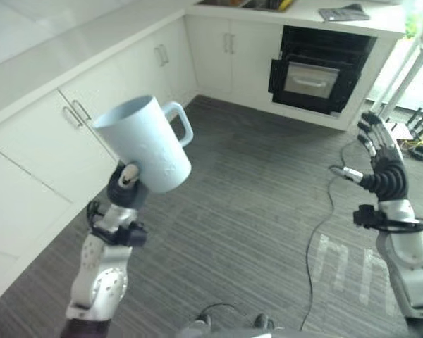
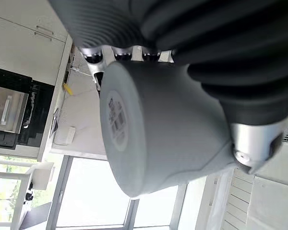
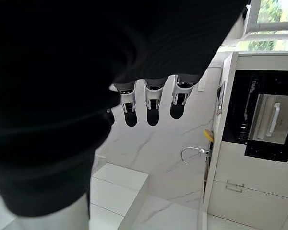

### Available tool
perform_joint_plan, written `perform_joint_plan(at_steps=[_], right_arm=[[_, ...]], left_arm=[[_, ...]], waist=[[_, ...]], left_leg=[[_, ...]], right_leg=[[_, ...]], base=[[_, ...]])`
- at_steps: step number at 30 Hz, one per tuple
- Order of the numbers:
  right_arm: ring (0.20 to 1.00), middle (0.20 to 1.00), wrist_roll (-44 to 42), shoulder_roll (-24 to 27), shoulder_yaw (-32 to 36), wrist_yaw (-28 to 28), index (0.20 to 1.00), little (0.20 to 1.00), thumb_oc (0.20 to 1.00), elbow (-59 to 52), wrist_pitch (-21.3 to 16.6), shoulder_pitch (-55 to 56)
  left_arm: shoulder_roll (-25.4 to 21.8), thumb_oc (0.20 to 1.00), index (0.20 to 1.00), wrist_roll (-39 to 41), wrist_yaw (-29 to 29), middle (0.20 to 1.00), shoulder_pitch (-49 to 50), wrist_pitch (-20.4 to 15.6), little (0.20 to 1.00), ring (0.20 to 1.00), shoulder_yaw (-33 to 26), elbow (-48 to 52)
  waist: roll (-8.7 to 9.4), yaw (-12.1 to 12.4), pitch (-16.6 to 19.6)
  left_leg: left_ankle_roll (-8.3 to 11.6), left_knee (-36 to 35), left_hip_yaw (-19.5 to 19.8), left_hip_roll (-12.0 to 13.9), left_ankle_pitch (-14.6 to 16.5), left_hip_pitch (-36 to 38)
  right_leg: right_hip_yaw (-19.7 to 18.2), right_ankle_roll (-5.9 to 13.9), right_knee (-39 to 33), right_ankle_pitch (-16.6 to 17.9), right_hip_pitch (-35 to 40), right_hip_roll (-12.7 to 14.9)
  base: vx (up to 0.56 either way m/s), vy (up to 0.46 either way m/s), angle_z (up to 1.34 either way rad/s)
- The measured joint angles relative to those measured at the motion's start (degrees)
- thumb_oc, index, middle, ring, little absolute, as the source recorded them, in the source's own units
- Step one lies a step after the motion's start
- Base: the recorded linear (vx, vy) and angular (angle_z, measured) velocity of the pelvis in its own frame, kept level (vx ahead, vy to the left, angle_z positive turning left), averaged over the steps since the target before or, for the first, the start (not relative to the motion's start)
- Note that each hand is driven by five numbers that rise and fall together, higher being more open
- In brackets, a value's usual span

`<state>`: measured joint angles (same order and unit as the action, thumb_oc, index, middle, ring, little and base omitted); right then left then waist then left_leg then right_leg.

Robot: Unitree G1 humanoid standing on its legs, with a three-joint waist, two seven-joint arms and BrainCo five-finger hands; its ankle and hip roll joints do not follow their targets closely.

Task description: Place the dishes in the dishwasher.

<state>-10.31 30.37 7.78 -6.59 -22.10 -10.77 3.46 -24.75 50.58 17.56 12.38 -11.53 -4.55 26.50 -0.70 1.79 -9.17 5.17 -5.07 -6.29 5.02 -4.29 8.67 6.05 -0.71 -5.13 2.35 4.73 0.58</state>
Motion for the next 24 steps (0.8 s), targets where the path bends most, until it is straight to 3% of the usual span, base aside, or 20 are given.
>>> perform_joint_plan(at_steps=[2, 4, 5, 10, 17, 22, 23, 24], right_arm=[[1.0, 1.0, -1.21, 0.57, 3.05, -0.07, 1.0, 1.0, 1.0, -0.59, -0.18, 3.83], [1.0, 1.0, -2.14, 0.56, 4.54, -0.4, 1.0, 1.0, 1.0, -0.84, -0.16, 5.1], [1.0, 1.0, -2.12, -0.07, 3.66, -0.48, 1.0, 1.0, 1.0, -0.85, -0.13, 4.88], [1.0, 1.0, -1.97, -0.71, 0.04, -0.05, 1.0, 1.0, 1.0, -1.33, -0.07, 3.96], [1.0, 1.0, -1.98, -1.19, 0.22, -0.82, 1.0, 1.0, 1.0, -1.34, 0.3, 5.77], [1.0, 1.0, -1.95, -1.18, 0.15, -0.78, 1.0, 1.0, 1.0, -1.32, 0.3, 6.05], [1.0, 1.0, -0.94, -1.16, 0.15, -1.34, 1.0, 1.0, 1.0, -1.35, 0.29, 6.07], [1.0, 1.0, -1.12, -1.16, 0.05, -1.09, 1.0, 1.0, 1.0, -1.34, 0.22, 6.06]], left_arm=[[1.35, 0.2, 0.2, 0.54, 0.18, 0.2, 1.02, 0.07, 0.2, 0.2, -2.88, -0.7], [2.2, 0.2, 0.2, 2.14, 0.48, 0.2, -2.21, 0.08, 0.2, 0.2, -3.41, -1.87], [2.43, 0.2, 0.2, 2.27, 0.7, 0.2, -5.55, 0.07, 0.2, 0.2, -2.6, -2.81], [2.58, 0.2, 0.2, 2.26, 0.66, 0.2, -7.36, 0.12, 0.2, 0.2, -2.43, -2.8], [2.22, 0.2, 0.2, 2.25, 1.51, 0.2, -7.33, 0.2, 0.2, 0.2, -2.68, -2.71], [2.21, 0.2, 0.2, 2.25, 1.94, 0.2, -7.37, 0.28, 0.2, 0.2, -2.59, -2.71], [2.1, 0.2, 0.2, 2.24, 1.94, 0.2, -7.34, 0.46, 0.2, 0.2, -2.59, -2.67], [2.13, 0.2, 0.2, 2.01, 1.72, 0.2, -7.33, 0.25, 0.2, 0.2, -2.58, -2.72]], waist=[[-1.46, -1.7, -1.02], [-3.36, -5.72, -1.2], [-3.66, -6.03, -1.03], [-3.29, -5.81, -0.8], [-0.58, -6.91, 1.41], [-0.51, -8.03, 2.47], [-1.55, -8.61, 3.31], [-1.55, -8.55, 3.31]], left_leg=[[-0.73, -0.03, -0.61, -0.05, 1.88, 1.33], [-1.26, -0.32, -0.81, 0.29, 4.67, 0.82], [-1.67, 0.0, -0.92, -0.09, 5.89, 0.63], [-3.12, 0.02, -2.31, -2.49, 5.41, 0.45], [-3.22, 0.03, -3.91, -1.96, 5.37, 0.73], [-3.21, 0.04, -5.85, -1.71, 5.37, 1.11], [-3.06, 0.03, -8.3, -1.03, 5.28, 1.32], [-3.06, 0.04, -8.19, -1.11, 5.28, 1.32]], right_leg=[[-1.62, 0.84, -0.02, 0.59, 0.57, 0.29], [0.33, 1.86, -0.04, 0.59, 0.64, 0.28], [0.57, 2.75, -0.04, 0.98, 0.1, 0.71], [-0.95, 4.31, -0.06, 2.41, -1.13, 2.89], [-2.59, 4.12, -0.06, 2.91, -1.75, 1.98], [-4.22, 4.46, -0.25, 2.96, -2.19, 1.76], [-4.29, 4.23, -0.33, 3.81, -3.26, 1.36], [-4.32, 4.23, -0.33, 3.81, -3.24, 1.26]], base=[[-0.09, 0.207, -0.6], [-0.05, 0.19, 0.29], [-0.04, 0.213, 0.22], [-0.02, 0.128, -0.11], [-0.03, 0.03, -0.13], [-0.05, -0.025, -0.19], [-0.05, -0.041, -0.08], [-0.03, -0.054, -0.08]])
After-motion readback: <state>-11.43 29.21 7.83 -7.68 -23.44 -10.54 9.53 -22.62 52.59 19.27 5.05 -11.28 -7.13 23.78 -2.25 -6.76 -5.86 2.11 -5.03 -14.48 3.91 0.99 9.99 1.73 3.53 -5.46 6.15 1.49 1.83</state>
